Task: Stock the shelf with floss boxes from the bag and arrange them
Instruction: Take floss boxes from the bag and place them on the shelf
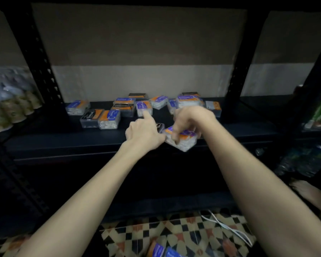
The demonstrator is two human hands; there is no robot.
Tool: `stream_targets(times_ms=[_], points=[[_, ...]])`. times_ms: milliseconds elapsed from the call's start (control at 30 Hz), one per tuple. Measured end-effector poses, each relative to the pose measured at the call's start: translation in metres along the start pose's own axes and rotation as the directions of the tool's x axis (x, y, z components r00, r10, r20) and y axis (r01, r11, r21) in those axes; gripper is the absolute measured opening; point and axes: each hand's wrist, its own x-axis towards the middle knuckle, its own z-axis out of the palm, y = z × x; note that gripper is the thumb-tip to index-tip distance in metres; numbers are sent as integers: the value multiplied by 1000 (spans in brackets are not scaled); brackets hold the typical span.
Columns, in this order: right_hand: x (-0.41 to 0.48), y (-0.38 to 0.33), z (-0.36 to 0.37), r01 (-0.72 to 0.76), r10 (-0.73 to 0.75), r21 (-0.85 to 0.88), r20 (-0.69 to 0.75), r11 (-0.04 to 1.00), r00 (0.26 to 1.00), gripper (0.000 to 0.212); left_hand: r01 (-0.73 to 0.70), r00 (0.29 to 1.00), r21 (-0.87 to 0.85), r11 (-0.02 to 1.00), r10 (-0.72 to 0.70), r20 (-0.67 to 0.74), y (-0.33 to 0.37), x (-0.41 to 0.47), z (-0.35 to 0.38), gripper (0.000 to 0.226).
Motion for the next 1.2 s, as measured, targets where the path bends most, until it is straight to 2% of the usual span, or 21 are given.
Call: stream_targets(times_ms=[67,133,233,300,333,400,500,600,700,767,833,900,1000,1100,1200], points=[[-16,24,2,-34,22,59,194,998,981,54,-84,994,11,996,84,64,11,-22,-2,74],[-28,50,14,-80,51,85,309,993,950,52,-160,974,12,987,156,163,21,-38,3,69],[-26,94,60,-178,141,53,411,983,901,56,-236,909,-13,972,226,352,40,-48,45,68],[-14,122,108,-283,226,62,449,957,865,70,-248,865,-24,968,233,444,49,-52,93,71],[-8,132,130,-324,263,61,451,944,853,73,-243,854,-30,970,228,467,51,-54,119,72],[2,156,184,-399,329,104,402,911,855,65,-242,833,-39,969,228,503,53,-61,187,72],[15,183,275,-501,424,287,290,816,858,51,-236,824,-29,971,215,524,42,-81,281,67],[23,194,362,-578,457,397,362,713,812,41,-174,811,19,985,133,570,21,-103,349,69],[33,196,433,-656,509,419,416,628,754,52,-145,755,91,985,50,654,-10,-119,411,71],[35,195,462,-628,514,443,361,640,778,56,-177,732,142,974,34,680,-28,-124,436,67],[38,193,479,-623,479,424,402,658,780,51,-239,719,188,953,43,694,-40,-125,450,58],[48,192,495,-636,442,395,479,663,758,59,-263,707,214,941,38,706,-48,-124,462,53],[58,187,502,-621,414,397,492,676,766,67,-224,717,152,963,57,695,-51,-122,473,59],[62,186,506,-597,401,418,467,684,788,67,-243,694,68,968,124,709,-49,-122,480,61],[65,188,497,-577,400,392,447,716,800,51,-274,688,26,961,177,704,-49,-119,479,52]])
